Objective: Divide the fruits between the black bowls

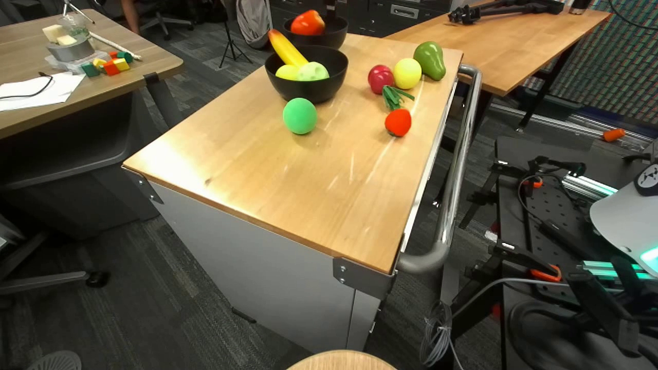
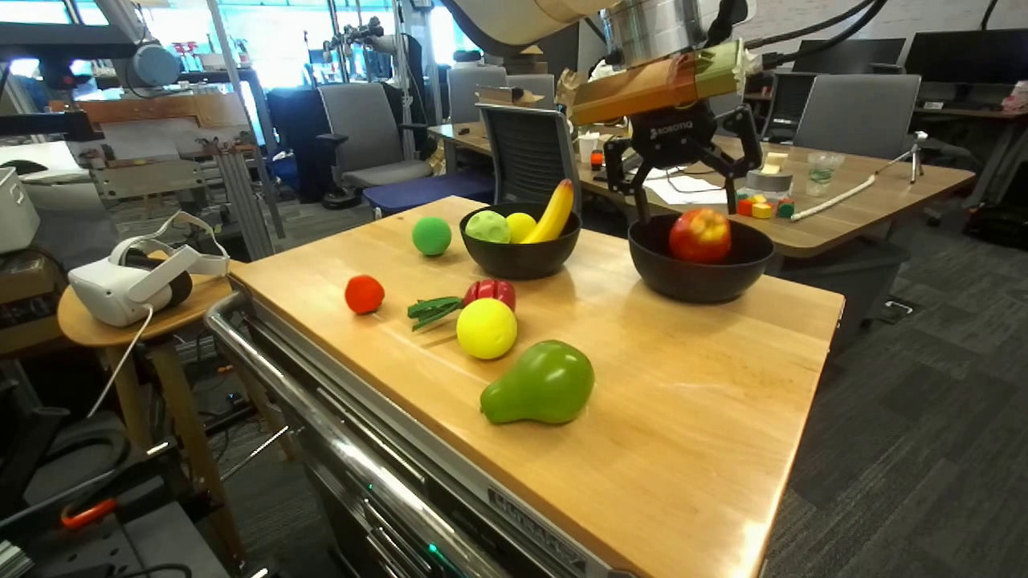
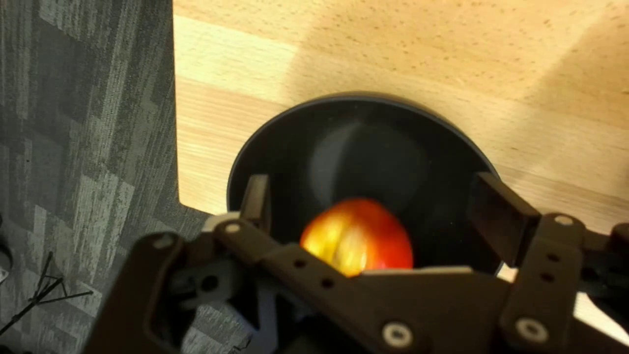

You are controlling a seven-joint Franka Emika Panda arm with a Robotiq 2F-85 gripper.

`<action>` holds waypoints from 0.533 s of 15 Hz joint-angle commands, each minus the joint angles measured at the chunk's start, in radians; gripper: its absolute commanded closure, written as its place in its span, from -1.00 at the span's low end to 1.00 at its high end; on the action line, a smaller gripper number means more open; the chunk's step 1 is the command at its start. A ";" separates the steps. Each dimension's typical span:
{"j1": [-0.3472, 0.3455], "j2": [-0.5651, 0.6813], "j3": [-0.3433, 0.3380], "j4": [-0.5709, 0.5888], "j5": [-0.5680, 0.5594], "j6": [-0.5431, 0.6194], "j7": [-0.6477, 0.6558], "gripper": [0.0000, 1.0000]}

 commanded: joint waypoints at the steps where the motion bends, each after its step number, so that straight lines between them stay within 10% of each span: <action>1: -0.006 -0.027 -0.005 0.003 0.015 -0.030 0.026 -1.00; 8: -0.038 -0.208 -0.078 -0.134 0.032 -0.216 0.160 -1.00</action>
